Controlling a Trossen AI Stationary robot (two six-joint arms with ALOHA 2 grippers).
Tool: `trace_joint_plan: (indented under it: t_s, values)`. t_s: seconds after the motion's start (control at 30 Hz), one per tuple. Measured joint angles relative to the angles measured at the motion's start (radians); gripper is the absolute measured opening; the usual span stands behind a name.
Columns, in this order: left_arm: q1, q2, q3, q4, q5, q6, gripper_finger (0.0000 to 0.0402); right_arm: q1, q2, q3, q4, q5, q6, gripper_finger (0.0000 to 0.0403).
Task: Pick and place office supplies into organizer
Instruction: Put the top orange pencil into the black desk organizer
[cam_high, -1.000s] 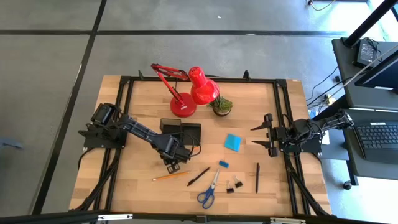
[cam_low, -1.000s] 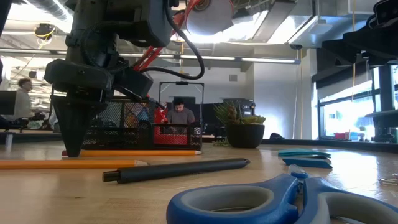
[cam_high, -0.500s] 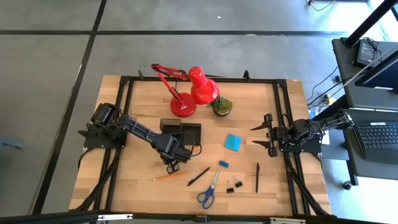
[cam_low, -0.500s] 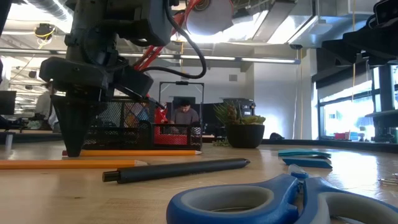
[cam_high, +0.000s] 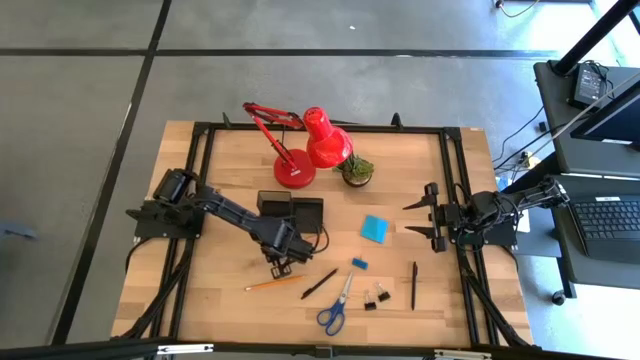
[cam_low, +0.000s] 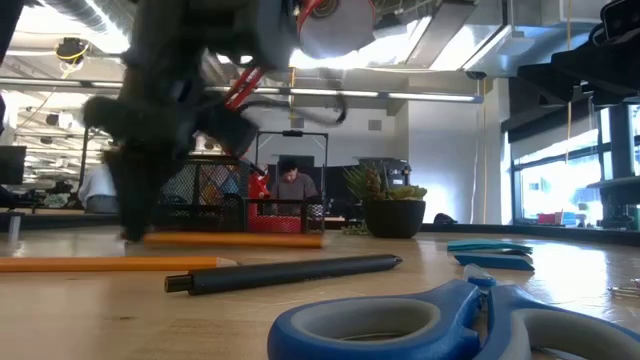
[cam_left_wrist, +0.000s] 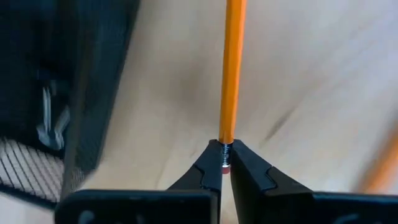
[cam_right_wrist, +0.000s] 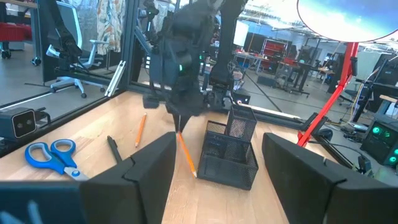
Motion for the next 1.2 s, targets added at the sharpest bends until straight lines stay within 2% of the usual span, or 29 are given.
trace_joint_plan:
  t_s: [0.23, 0.4, 0.8, 0.97, 1.2]
  values:
    - [-0.007, -0.001, 0.072, -0.047, -0.006, 0.019, 0.0010, 0.000, 0.000, 0.000, 0.000, 0.000, 0.000, 0.0242]
    - [-0.022, -0.002, 0.127, -0.152, -0.002, 0.019, 0.0010, 0.000, 0.000, 0.000, 0.000, 0.000, 0.000, 0.0242]
    - [-0.074, -0.004, 0.368, -0.594, -0.023, -0.018, 0.0010, 0.000, 0.000, 0.000, 0.000, 0.000, 0.000, 0.0242]
    - [-0.085, -0.026, 0.434, -0.600, -0.044, 0.058, 0.0010, 0.000, 0.000, 0.000, 0.000, 0.000, 0.000, 0.0242]
    - [-0.057, -0.044, 0.445, -0.604, -0.101, 0.074, 0.0010, 0.000, 0.000, 0.000, 0.000, 0.000, 0.000, 0.0242]
